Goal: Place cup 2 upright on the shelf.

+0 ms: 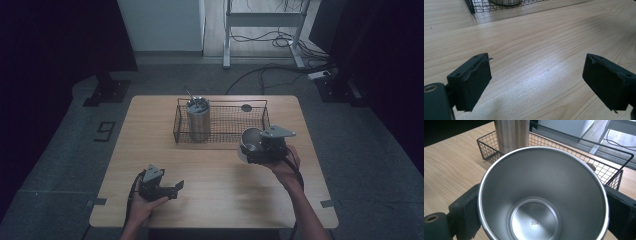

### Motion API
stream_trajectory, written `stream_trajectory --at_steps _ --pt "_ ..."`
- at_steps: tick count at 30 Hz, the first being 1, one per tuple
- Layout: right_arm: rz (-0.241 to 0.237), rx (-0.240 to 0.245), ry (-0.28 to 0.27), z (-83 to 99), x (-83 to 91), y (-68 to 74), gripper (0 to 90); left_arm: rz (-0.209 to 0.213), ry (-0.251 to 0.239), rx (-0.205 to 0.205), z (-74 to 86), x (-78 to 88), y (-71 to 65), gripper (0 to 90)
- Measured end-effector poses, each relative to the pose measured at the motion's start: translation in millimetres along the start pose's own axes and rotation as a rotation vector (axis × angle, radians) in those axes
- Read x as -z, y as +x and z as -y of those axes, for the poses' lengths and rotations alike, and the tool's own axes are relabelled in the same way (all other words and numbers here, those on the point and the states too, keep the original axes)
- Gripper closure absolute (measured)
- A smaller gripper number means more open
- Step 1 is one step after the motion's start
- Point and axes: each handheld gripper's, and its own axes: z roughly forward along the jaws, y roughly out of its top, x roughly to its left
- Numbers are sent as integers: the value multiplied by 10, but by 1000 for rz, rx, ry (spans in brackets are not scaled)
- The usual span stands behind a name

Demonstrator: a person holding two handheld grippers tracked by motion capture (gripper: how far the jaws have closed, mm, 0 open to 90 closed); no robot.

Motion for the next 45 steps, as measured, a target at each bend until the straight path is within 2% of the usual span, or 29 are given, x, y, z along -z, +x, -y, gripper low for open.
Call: stream_trajectory --at_steps 15,23,32,38,45 --pt "5 16 -19 -178 30 13 61 -2 -3 2 1 12 11 84" --pt "5 33 -10 -257 9 27 61 -2 -7 7 3 17 16 84" --pt "13 21 -13 -339 -12 -41 62 0 -3 4 5 16 12 84" --pt "9 35 29 -379 -79 -92 61 0 0 3 9 5 5 84" --pt "10 33 38 -405 -142 -136 61 1 0 2 11 7 4 84"
